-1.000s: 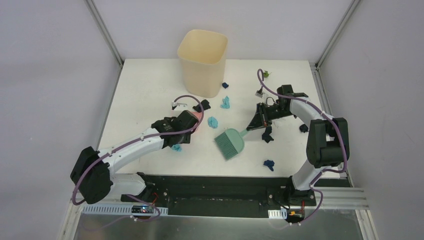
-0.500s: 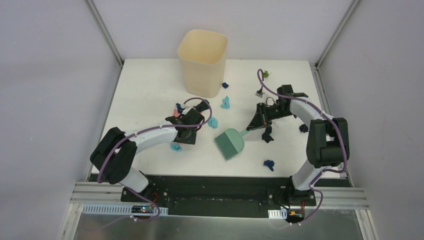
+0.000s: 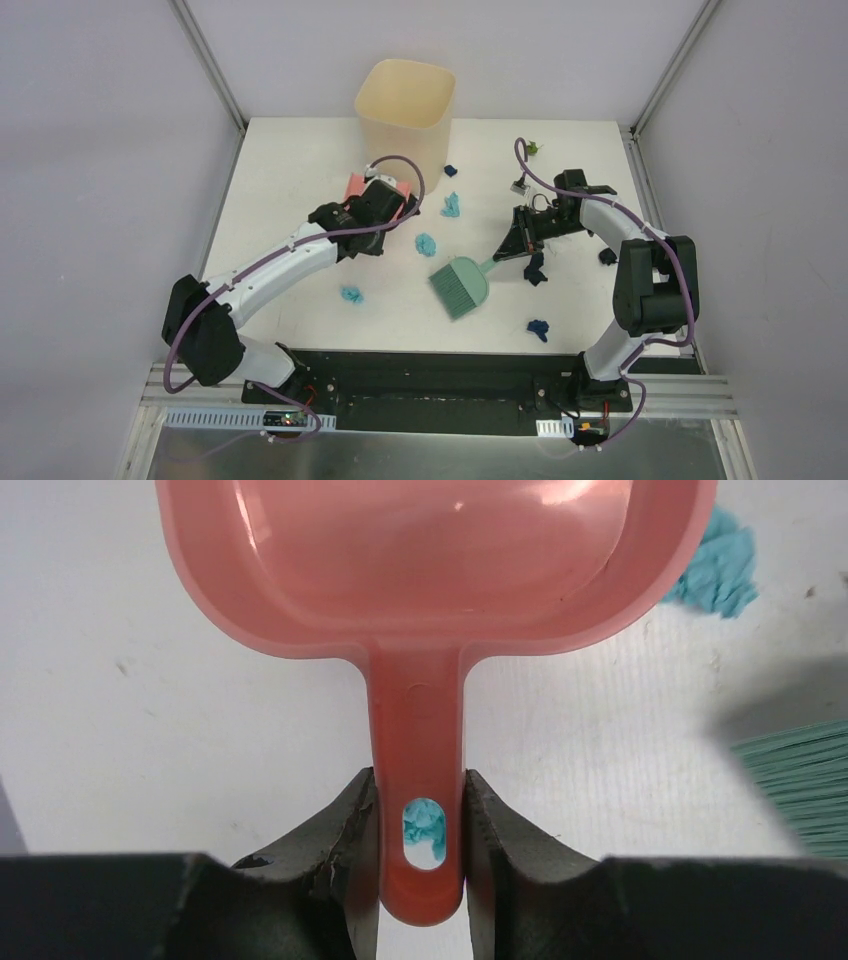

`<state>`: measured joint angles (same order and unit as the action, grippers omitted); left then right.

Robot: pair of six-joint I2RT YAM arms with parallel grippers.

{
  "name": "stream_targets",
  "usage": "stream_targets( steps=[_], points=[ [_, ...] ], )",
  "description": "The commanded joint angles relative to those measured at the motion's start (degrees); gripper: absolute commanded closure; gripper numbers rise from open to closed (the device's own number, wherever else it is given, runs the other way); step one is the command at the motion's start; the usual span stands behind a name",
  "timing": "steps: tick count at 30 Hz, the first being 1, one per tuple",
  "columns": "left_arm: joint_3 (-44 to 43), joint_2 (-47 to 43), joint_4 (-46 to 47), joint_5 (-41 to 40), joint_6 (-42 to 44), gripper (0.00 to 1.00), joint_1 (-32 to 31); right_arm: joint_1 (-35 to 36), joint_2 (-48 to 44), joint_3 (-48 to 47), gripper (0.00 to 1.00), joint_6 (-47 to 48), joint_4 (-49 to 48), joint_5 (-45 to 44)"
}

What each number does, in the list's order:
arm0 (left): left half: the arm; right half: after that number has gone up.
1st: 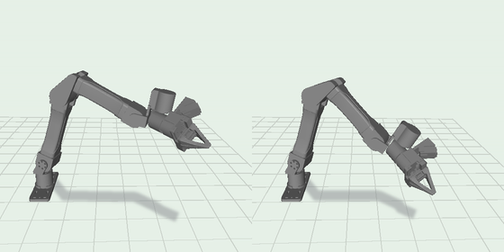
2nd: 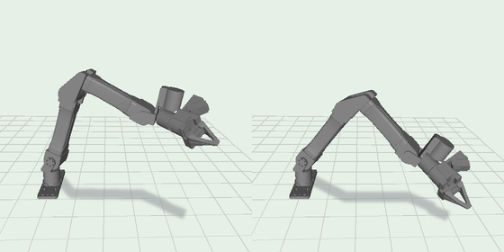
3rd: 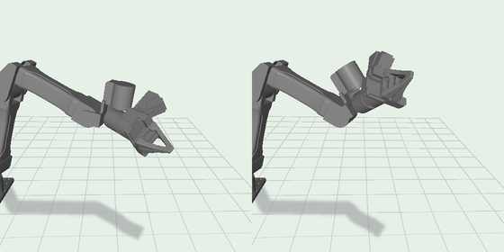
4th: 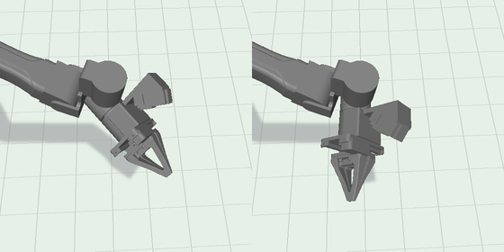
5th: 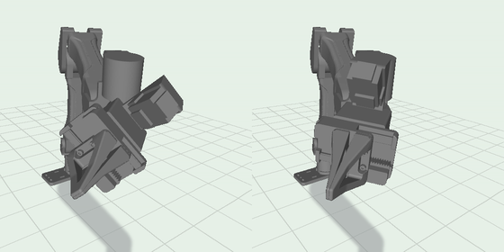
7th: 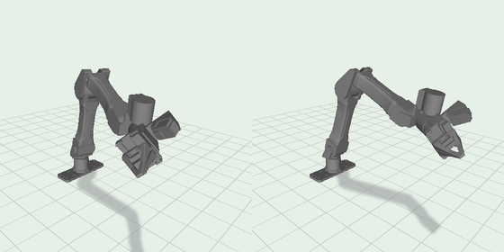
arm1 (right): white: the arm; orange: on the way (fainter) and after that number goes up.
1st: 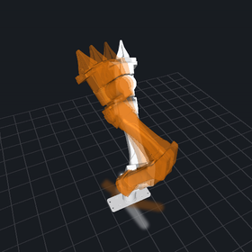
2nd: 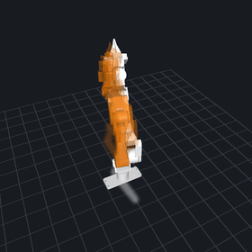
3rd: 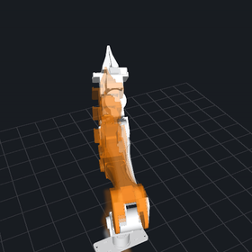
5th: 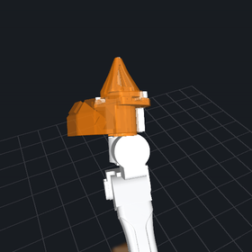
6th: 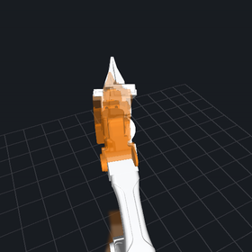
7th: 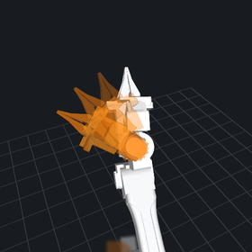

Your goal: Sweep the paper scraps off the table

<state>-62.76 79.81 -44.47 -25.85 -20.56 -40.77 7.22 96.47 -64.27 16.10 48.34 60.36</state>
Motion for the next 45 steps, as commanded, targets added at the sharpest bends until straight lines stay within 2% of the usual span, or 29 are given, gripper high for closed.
stream_targets(
  steps=[1,4,9,13,16,20,25,29,33,41,45],
  points=[
    [-8.18,1.53,-8.24,-1.35,12.63,0.91,0.7,0.33,-2.08,-1.82,1.0,1.36,-0.19,-1.04],
    [-8.42,2.36,-8.39,2.43,15.61,0.92,0.78,0.34,-3.84,-2.82,1.0,1.03,-0.07,-5.25],
    [-5.84,1.48,-7.96,12.93,15.57,0.92,0.78,0.33,-8.12,-6.96,1.0,0.76,2.73,-14.27],
    [-4.59,0.93,-11.14,15.73,16.2,0.92,0.8,0.23,-7.73,-19.54,1.0,5.05,13.24,-22.44],
    [-1.77,-1.81,-9.32,18.6,17.43,0.92,0.78,0.28,-6.56,-29.22,1.0,5.88,17.38,-28.11],
    [-0.26,-3.8,-8.45,23.22,19.9,0.94,0.7,3.49,-3.12,-38.26,1.0,3.06,14.97,-49.48],
    [-0.12,-1.29,-7.89,24.3,21.63,0.94,-0.13,7.8,2.15,-44.65,1.0,6.44,11.52,-60.84],
    [-1.7,3.03,-9.02,23.49,22.27,0.95,-1.5,13.35,5.08,-45.11,1.0,12.33,6.17,-68.92],
    [-1.72,5.5,-10.32,21.37,22.09,0.99,-2.93,17.56,8.64,-44.93,1.0,16.5,1.04,-72.43],
    [-1.91,9.03,-10.69,20.72,21.66,1.0,-3.08,24.01,14.7,-47.73,1.0,17.24,-1.67,-74.44],
    [-1.77,9.06,-10.35,19.17,21.53,1.0,-3.08,26.37,18.97,-51.26,1.0,12.98,0.7,-71.29]
  ],
)
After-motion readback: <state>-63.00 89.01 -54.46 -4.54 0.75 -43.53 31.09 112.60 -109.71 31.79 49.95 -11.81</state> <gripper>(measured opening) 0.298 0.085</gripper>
